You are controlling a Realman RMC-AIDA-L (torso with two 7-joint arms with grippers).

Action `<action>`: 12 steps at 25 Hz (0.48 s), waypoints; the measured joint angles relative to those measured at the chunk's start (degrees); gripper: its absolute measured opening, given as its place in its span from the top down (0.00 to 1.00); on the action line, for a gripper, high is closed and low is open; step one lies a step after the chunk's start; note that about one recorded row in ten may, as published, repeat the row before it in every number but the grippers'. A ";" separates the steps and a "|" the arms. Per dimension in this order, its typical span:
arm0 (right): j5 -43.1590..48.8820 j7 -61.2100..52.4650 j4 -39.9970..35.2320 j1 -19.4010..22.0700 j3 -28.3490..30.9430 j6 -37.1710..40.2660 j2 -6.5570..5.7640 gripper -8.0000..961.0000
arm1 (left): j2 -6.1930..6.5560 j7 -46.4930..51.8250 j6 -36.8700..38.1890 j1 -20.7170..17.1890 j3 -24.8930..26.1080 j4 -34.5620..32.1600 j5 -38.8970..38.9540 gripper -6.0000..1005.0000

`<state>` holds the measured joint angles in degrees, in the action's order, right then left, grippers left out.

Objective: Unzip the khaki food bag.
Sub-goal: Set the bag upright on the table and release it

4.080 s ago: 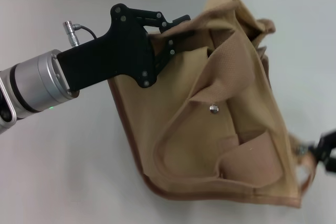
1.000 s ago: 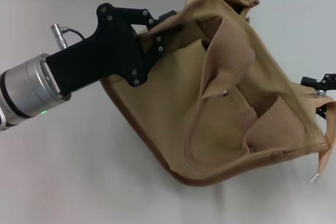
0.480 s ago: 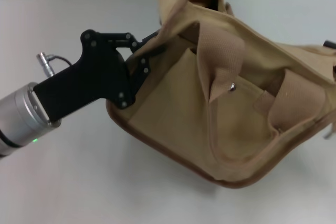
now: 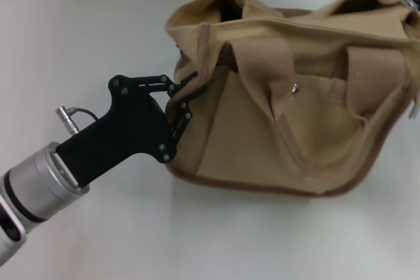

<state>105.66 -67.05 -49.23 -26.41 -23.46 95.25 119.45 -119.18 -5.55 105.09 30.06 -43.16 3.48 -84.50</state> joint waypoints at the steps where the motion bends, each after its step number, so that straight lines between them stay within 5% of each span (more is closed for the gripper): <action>1: -0.02 -0.07 0.05 -0.80 -0.75 -1.50 -0.01 0.88 | 0.00 -0.03 -0.85 0.00 0.37 0.52 0.00 0.94; 12: 0.34 -2.44 2.92 -4.47 -8.97 -12.44 -0.07 0.86 | 0.00 3.09 -5.39 -2.17 4.40 2.94 -0.03 0.94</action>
<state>105.99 -69.50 -46.31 -30.89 -32.43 82.82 119.37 -119.17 -2.45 99.71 27.89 -38.76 6.42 -84.53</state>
